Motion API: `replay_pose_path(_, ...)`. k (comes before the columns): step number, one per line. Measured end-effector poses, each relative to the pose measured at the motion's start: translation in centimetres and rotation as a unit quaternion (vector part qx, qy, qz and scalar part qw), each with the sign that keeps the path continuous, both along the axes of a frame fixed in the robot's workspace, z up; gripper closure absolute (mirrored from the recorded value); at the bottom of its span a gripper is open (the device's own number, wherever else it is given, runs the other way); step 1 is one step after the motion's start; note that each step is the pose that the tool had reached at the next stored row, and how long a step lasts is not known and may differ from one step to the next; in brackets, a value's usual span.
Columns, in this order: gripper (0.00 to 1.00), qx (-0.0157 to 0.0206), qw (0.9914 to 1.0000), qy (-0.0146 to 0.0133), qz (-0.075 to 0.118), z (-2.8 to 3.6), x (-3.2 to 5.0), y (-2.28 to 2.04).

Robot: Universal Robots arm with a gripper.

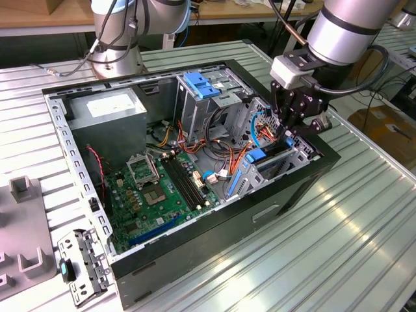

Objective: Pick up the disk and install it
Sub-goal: 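Insert the first disk wire, then insert the second disk wire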

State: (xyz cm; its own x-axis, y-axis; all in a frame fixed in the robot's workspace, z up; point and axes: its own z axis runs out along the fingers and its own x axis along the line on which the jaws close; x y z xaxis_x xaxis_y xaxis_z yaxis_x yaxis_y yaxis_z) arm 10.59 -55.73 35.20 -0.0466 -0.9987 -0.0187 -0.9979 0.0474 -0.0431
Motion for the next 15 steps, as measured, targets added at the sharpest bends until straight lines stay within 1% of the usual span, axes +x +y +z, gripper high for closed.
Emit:
replay_pose_path(2,0.89,0.0000,1.00000,0.0000,0.000,0.02,0.00,0.00)
replay_pose_path(10,0.89,-0.0001,1.00000,0.0000,0.000,0.08,-0.02,0.00)
replay_pose_path(11,0.89,-0.0001,1.00000,0.0000,0.000,0.07,-0.16,0.00)
replay_pose_path(14,0.89,0.0000,1.00000,0.0000,0.000,0.04,-1.30,-0.01)
replay_pose_path(15,0.89,0.0000,1.00000,0.0000,0.000,0.04,-1.36,-0.01)
